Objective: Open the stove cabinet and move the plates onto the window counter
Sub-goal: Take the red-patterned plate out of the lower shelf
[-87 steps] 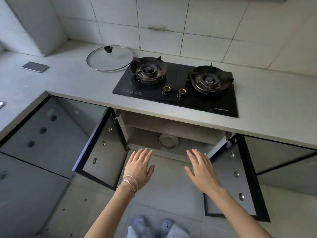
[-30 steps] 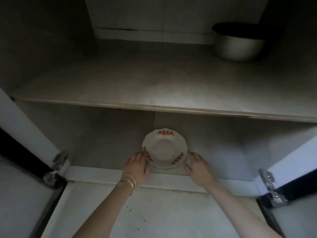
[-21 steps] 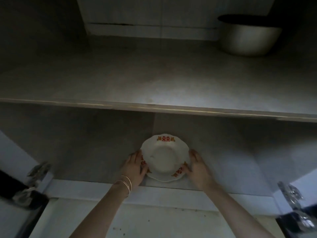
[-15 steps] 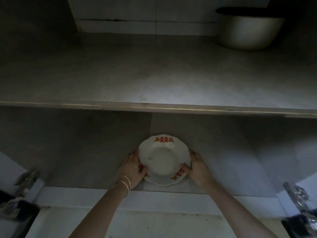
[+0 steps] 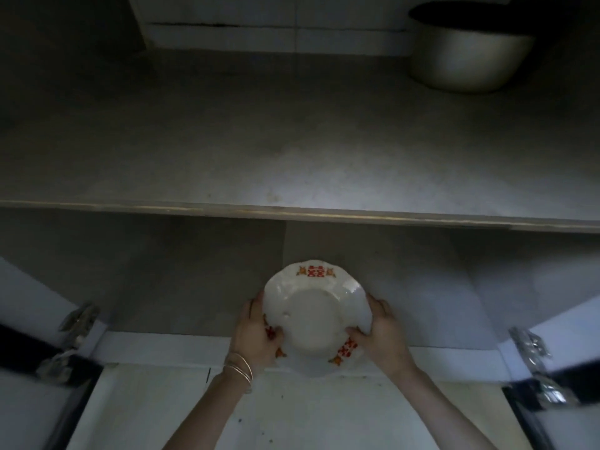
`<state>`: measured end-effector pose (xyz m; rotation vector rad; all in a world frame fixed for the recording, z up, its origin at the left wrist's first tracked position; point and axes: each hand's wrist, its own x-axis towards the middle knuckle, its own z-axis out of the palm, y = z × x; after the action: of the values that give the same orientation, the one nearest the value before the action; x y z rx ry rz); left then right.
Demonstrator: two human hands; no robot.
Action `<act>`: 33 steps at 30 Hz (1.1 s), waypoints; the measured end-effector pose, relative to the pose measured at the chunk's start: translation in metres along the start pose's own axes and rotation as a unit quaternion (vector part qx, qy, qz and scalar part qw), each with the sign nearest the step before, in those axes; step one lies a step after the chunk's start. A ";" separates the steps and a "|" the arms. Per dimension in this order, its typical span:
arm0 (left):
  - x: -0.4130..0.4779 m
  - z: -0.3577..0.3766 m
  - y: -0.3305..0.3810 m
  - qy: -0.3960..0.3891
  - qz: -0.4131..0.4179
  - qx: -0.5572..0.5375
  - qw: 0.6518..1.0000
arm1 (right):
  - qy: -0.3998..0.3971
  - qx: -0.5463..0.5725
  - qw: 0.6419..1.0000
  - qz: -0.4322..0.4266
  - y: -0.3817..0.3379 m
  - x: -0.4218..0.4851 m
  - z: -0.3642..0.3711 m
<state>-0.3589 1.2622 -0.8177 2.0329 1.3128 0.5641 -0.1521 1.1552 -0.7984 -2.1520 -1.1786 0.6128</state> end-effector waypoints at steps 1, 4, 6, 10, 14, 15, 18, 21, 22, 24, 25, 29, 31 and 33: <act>-0.011 -0.011 0.011 -0.002 -0.003 0.000 1.000 | 0.000 0.011 1.000 0.012 -0.008 -0.014 -0.009; -0.047 -0.047 0.050 0.006 -0.034 -0.015 0.999 | -0.010 0.034 0.998 0.046 -0.038 -0.056 -0.044; -0.072 -0.077 0.081 0.025 -0.061 -0.034 0.997 | -0.018 0.033 0.997 0.062 -0.064 -0.084 -0.073; -0.122 -0.141 0.141 0.024 -0.105 -0.055 0.993 | -0.029 0.040 0.994 0.099 -0.124 -0.145 -0.134; -0.174 -0.221 0.211 0.046 -0.148 -0.091 0.984 | -0.040 0.046 0.988 0.140 -0.197 -0.203 -0.200; -0.186 -0.242 0.230 0.052 -0.159 -0.092 0.982 | -0.039 0.051 0.987 0.146 -0.217 -0.216 -0.217; -0.218 -0.309 0.283 0.064 -0.142 -0.096 0.983 | -0.027 0.067 0.986 0.148 -0.276 -0.248 -0.264; -0.236 -0.372 0.328 0.075 -0.131 -0.091 0.984 | -0.042 0.073 0.987 0.138 -0.342 -0.269 -0.315; -0.239 -0.393 0.345 0.077 -0.135 -0.090 0.984 | -0.049 0.074 0.987 0.133 -0.362 -0.273 -0.331; -0.243 -0.433 0.380 0.084 -0.143 -0.087 0.982 | -0.055 0.076 0.988 0.119 -0.399 -0.281 -0.360; -0.247 -0.452 0.395 0.090 -0.145 -0.083 0.982 | -0.062 0.076 0.989 0.111 -0.417 -0.284 -0.374; -0.253 -0.508 0.434 0.114 -0.141 -0.062 0.981 | -0.085 0.083 0.990 0.076 -0.475 -0.289 -0.417; -0.259 -0.535 0.452 0.138 -0.146 -0.052 0.978 | -0.101 0.080 0.990 0.053 -0.501 -0.290 -0.435; -0.271 -0.556 0.470 0.164 -0.153 -0.046 0.973 | -0.122 0.072 0.989 0.027 -0.521 -0.291 -0.446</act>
<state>-0.5353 1.0359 -0.0956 1.6653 1.7215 0.8221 -0.3138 0.9988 -0.0881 -2.0330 -1.1653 0.9785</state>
